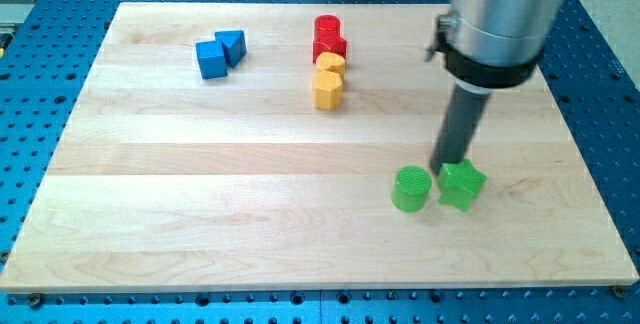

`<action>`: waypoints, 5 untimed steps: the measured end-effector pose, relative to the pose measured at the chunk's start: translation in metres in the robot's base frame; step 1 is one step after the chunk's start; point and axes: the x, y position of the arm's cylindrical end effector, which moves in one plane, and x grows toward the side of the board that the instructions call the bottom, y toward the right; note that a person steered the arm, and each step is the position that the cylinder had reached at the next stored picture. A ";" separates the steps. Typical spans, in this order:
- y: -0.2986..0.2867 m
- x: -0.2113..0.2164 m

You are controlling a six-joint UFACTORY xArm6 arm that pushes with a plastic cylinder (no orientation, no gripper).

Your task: Place the blue cube at the left side of the green circle

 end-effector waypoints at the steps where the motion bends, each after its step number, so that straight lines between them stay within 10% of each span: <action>1: 0.002 -0.002; 5: -0.360 -0.058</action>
